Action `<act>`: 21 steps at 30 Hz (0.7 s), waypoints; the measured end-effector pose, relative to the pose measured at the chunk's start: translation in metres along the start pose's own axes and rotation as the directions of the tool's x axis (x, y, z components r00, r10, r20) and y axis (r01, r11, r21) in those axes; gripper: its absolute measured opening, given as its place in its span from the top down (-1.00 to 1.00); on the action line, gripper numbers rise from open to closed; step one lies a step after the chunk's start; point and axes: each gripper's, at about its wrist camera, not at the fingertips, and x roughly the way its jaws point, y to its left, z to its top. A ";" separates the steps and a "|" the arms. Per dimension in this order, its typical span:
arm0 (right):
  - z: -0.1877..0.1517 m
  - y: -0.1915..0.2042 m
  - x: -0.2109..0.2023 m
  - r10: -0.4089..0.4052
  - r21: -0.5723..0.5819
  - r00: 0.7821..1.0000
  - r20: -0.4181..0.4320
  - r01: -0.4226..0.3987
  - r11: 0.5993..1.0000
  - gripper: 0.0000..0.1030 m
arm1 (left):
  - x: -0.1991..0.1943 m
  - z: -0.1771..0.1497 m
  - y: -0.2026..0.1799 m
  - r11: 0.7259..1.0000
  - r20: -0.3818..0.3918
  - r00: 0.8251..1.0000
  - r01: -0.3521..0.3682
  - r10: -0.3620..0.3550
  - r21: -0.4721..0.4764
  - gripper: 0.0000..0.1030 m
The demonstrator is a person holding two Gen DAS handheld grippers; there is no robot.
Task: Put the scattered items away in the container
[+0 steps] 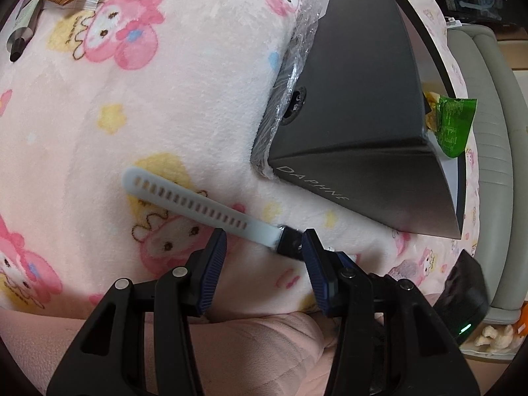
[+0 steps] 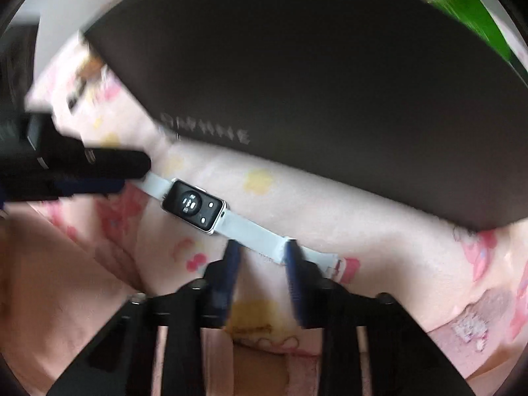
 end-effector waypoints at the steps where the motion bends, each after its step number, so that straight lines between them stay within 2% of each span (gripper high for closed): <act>1: 0.001 -0.008 -0.004 0.041 0.039 0.999 0.010 -0.042 0.998 0.83 | 0.000 0.000 -0.002 1.000 -0.006 1.000 0.001 -0.001 0.006 0.07; 4: 0.001 -0.031 -0.013 0.160 0.158 0.986 0.041 -0.165 0.974 0.92 | 0.002 -0.002 -0.006 1.000 -0.030 0.999 0.013 -0.012 0.027 0.08; 8: -0.003 -0.044 -0.029 0.224 0.208 0.970 0.098 -0.240 0.948 0.92 | -0.003 0.000 -0.010 0.999 -0.006 1.000 0.005 -0.005 0.051 0.08; 9: -0.005 -0.046 -0.032 0.218 0.207 0.971 0.102 -0.235 0.950 0.92 | -0.003 0.000 -0.012 0.998 -0.006 1.000 0.000 0.000 0.060 0.08; 11: -0.007 -0.041 -0.035 0.161 0.163 0.983 0.084 -0.173 0.971 0.91 | -0.002 0.004 -0.013 0.997 -0.004 1.000 -0.009 0.010 0.073 0.08; 14: -0.004 -0.012 -0.029 0.069 0.028 0.997 0.037 -0.070 0.997 0.88 | -0.004 0.012 -0.006 0.999 -0.004 1.000 0.004 -0.003 0.042 0.08; 15: -0.003 -0.005 -0.027 0.044 -0.019 0.999 0.021 -0.043 0.999 0.78 | -0.004 0.012 -0.005 0.999 -0.006 1.000 0.004 -0.003 0.039 0.08; 17: 0.000 0.006 -0.017 -0.004 -0.078 1.000 -0.006 0.003 0.997 0.43 | -0.004 0.012 -0.003 0.999 -0.009 1.000 0.003 -0.003 0.035 0.08; 18: 0.002 0.010 -0.011 -0.026 -0.098 0.999 -0.019 0.024 0.995 0.19 | -0.004 0.012 -0.003 0.999 -0.010 1.000 0.003 -0.002 0.039 0.08; 19: 0.003 0.015 -0.006 -0.049 -0.117 0.998 -0.030 0.045 0.992 0.06 | -0.005 0.013 -0.004 0.999 -0.010 1.000 0.001 -0.001 0.042 0.08; 21: 0.007 0.017 0.006 -0.078 -0.128 0.995 -0.056 0.070 0.989 0.03 | -0.006 0.013 -0.003 0.999 -0.007 1.000 -0.004 0.004 0.048 0.08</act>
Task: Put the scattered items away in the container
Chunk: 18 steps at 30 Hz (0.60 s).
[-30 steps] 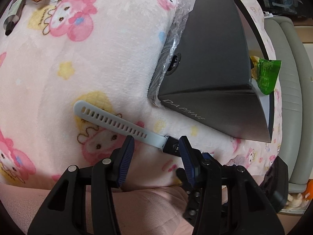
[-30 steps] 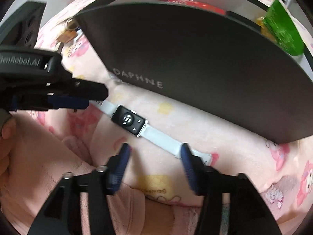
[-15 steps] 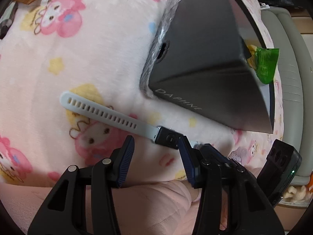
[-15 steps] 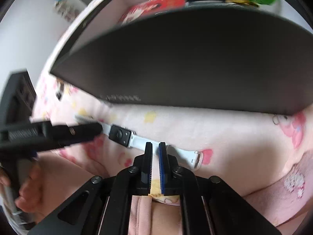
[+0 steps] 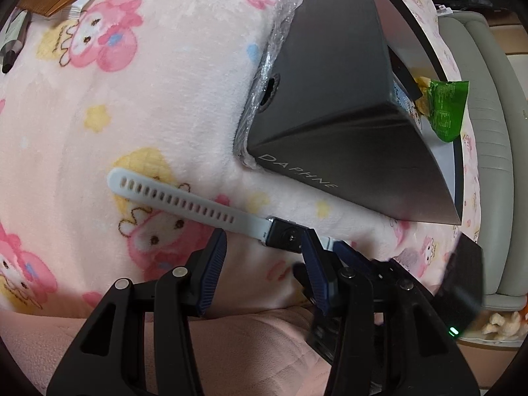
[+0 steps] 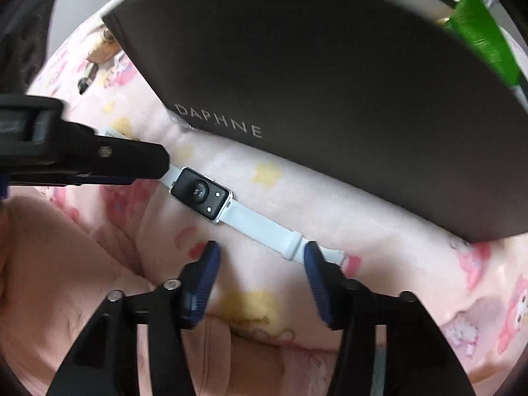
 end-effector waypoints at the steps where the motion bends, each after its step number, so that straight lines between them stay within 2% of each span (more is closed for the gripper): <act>1: 0.001 -0.001 0.004 -0.002 0.007 1.000 -0.010 0.002 1.000 0.03 | 0.000 0.000 0.001 1.000 0.000 1.000 -0.003 0.003 0.001 0.08; 2: 0.002 -0.004 0.003 0.011 0.022 1.000 -0.006 -0.011 1.000 0.04 | 0.000 0.001 0.001 1.000 -0.002 1.000 -0.007 0.007 -0.001 0.08; 3: 0.003 -0.007 0.002 0.024 0.037 1.000 -0.003 -0.024 0.999 0.15 | 0.001 0.002 0.002 1.000 -0.005 1.000 -0.007 0.007 -0.003 0.08; 4: 0.003 -0.011 0.001 0.039 0.057 0.999 0.005 -0.040 0.998 0.49 | 0.000 0.003 0.003 1.000 -0.008 1.000 -0.001 0.001 -0.004 0.08; 5: 0.003 -0.018 -0.004 0.071 0.090 0.997 0.020 -0.072 0.993 0.58 | 0.000 0.003 0.004 1.000 -0.012 1.000 0.005 -0.005 -0.005 0.08; 7: 0.002 -0.034 -0.013 0.155 0.173 0.986 0.058 -0.163 0.971 0.92 | -0.002 0.003 0.002 1.000 -0.014 1.000 0.022 -0.022 0.011 0.08; 10: -0.001 -0.053 -0.023 0.233 0.270 0.966 0.112 -0.256 0.928 0.93 | -0.008 0.001 0.000 0.998 0.002 0.999 0.031 -0.032 0.046 0.07; 12: -0.003 -0.054 -0.028 0.200 0.267 0.973 0.118 -0.225 0.937 0.92 | -0.014 0.003 0.008 0.999 0.002 1.000 0.029 -0.029 0.038 0.07; 15: 0.003 -0.029 -0.030 0.159 0.135 0.985 0.069 -0.168 0.977 0.87 | -0.014 0.006 0.015 0.999 -0.005 0.999 0.037 -0.036 0.015 0.07; 17: 0.008 -0.009 -0.028 0.092 0.039 0.995 0.041 -0.094 0.995 0.66 | -0.014 0.005 0.015 0.999 -0.004 0.999 0.033 -0.033 0.015 0.07; 18: 0.010 -0.003 -0.025 0.056 0.011 0.998 0.033 -0.056 0.998 0.39 | -0.012 0.002 0.011 1.000 -0.003 1.000 0.027 -0.027 0.016 0.07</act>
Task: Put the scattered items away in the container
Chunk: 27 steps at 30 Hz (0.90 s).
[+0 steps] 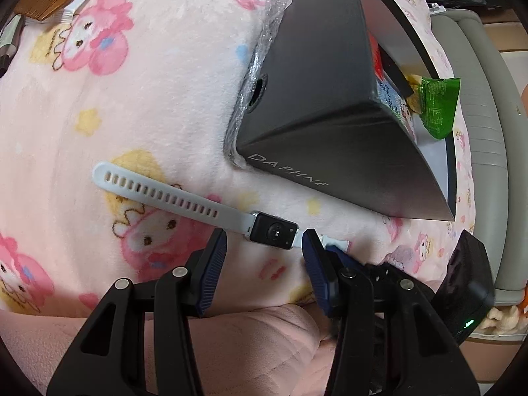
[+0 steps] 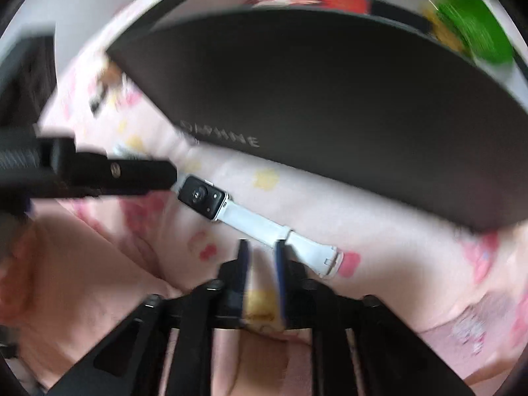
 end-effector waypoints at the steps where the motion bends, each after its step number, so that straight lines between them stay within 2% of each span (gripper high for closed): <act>1: 0.002 0.004 0.004 -0.021 -0.013 1.000 -0.008 0.020 1.000 0.17 | 0.000 -0.001 -0.001 1.000 0.002 1.000 -0.011 0.011 -0.001 0.06; 4: 0.010 0.007 0.018 -0.038 -0.011 0.999 -0.035 0.038 0.999 0.06 | 0.003 -0.004 0.001 0.996 0.006 0.996 -0.083 0.083 -0.015 0.05; 6: 0.013 0.009 0.026 -0.056 -0.010 0.997 -0.050 0.056 0.998 0.06 | 0.007 -0.004 0.005 0.996 -0.016 0.997 -0.078 0.078 -0.031 0.07; 8: 0.015 0.007 0.020 -0.038 -0.001 0.999 -0.029 0.038 0.999 0.35 | 0.007 -0.003 0.007 0.997 -0.020 0.998 -0.061 0.060 -0.040 0.07; 9: 0.015 0.003 0.016 -0.020 0.018 1.000 -0.015 0.020 1.000 0.61 | 0.005 -0.002 0.008 0.998 -0.016 0.998 -0.056 0.055 -0.041 0.07; 10: 0.016 -0.003 0.010 0.007 0.044 1.000 0.000 -0.007 0.999 0.72 | 0.004 -0.003 0.008 0.998 -0.013 0.998 -0.055 0.054 -0.038 0.07; 12: 0.016 -0.014 0.002 0.068 0.108 0.997 0.025 -0.070 0.992 0.79 | 0.001 -0.003 0.009 0.998 -0.006 0.999 -0.052 0.052 -0.032 0.07; 13: 0.016 -0.019 -0.002 0.084 0.133 0.996 0.036 -0.088 0.987 0.98 | 0.000 -0.003 0.009 0.998 -0.003 0.999 -0.051 0.051 -0.028 0.07; 15: 0.016 -0.023 -0.010 0.102 0.166 0.993 0.060 -0.111 0.980 0.98 | -0.003 -0.003 0.009 0.998 0.003 0.999 -0.051 0.051 -0.023 0.07; 18: 0.013 -0.028 -0.022 0.199 0.209 0.976 0.082 -0.213 0.955 0.98 | -0.005 -0.004 0.009 0.998 0.003 0.998 -0.055 0.055 -0.014 0.07; 19: 0.012 -0.027 -0.025 0.208 0.203 0.975 0.080 -0.220 0.954 0.98 | -0.006 -0.004 0.010 0.998 0.003 0.998 -0.055 0.055 -0.016 0.07; 20: 0.014 -0.021 -0.027 0.160 0.155 0.985 0.068 -0.169 0.973 0.98 | -0.007 -0.004 0.011 0.998 0.004 0.998 -0.055 0.055 -0.018 0.07; 21: 0.016 -0.017 -0.028 0.093 0.100 0.994 0.057 -0.098 0.990 0.97 | -0.008 -0.004 0.012 0.998 0.005 0.998 -0.055 0.056 -0.019 0.07; 23: 0.025 -0.023 -0.026 0.031 0.043 0.999 0.030 -0.033 0.999 0.93 | -0.006 -0.005 0.009 0.998 0.007 0.998 -0.055 0.055 -0.026 0.07; 24: 0.029 -0.017 -0.023 0.017 0.013 1.000 0.024 -0.017 1.000 0.82 | 0.000 -0.006 0.002 0.998 0.009 0.999 -0.053 0.054 -0.036 0.07; 26: 0.036 -0.007 -0.018 -0.006 -0.044 1.000 0.012 0.007 0.999 0.45 | -0.003 -0.006 0.005 0.998 0.013 0.999 -0.048 0.048 -0.049 0.07; 27: 0.039 -0.003 -0.014 -0.002 -0.059 1.000 0.006 0.002 0.998 0.09 | -0.004 -0.006 0.006 0.998 0.014 0.999 -0.045 0.045 -0.051 0.07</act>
